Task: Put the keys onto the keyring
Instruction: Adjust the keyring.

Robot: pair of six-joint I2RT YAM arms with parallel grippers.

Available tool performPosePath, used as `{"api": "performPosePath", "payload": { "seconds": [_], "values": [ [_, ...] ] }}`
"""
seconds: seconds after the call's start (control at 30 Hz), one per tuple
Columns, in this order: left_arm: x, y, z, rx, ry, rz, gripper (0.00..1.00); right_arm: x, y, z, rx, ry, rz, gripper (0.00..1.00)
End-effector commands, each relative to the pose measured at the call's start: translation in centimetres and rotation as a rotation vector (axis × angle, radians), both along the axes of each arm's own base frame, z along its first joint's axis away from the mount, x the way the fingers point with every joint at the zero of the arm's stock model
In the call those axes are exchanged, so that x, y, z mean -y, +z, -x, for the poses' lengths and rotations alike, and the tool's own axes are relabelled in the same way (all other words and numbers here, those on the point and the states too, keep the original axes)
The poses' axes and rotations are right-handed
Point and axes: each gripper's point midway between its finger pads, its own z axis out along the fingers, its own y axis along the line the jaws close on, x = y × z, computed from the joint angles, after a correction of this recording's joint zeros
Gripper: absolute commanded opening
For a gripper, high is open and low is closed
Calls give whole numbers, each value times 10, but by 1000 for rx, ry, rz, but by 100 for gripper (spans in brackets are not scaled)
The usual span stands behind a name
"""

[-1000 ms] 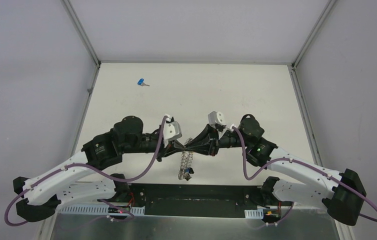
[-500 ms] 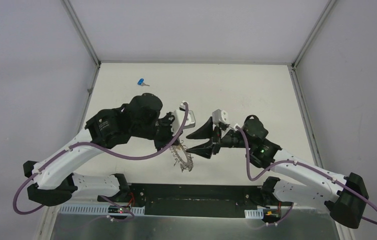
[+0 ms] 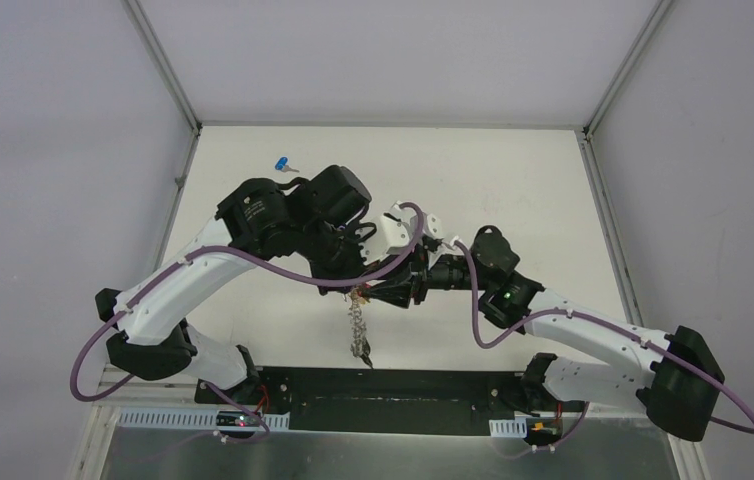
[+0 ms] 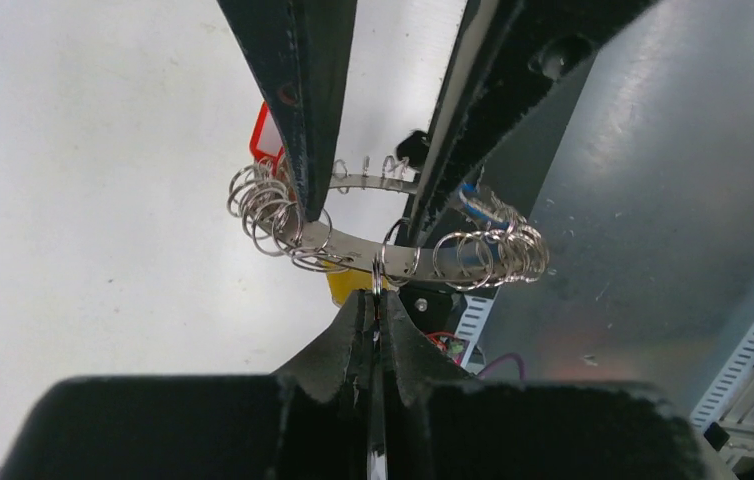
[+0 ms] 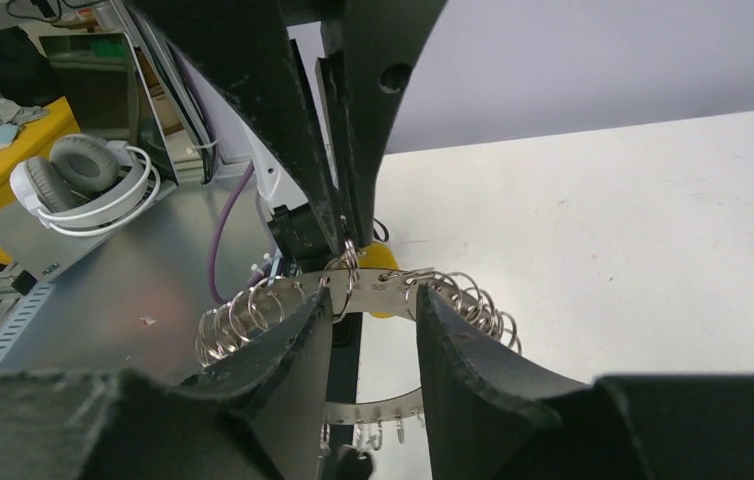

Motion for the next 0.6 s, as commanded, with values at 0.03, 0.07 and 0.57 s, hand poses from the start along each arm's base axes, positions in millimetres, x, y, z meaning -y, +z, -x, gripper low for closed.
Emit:
{"api": "performPosePath", "payload": {
  "seconds": [0.03,0.07,0.57],
  "values": [
    [-10,20,7,23,-6,23,0,-1,45,9,68,53,-158,38],
    [-12,20,7,24,-4,20,0,-1,46,10,73,54,-165,39],
    [-7,35,3,92,-10,118,0,-13,43,2,35,57,-173,30]
  ]
}}
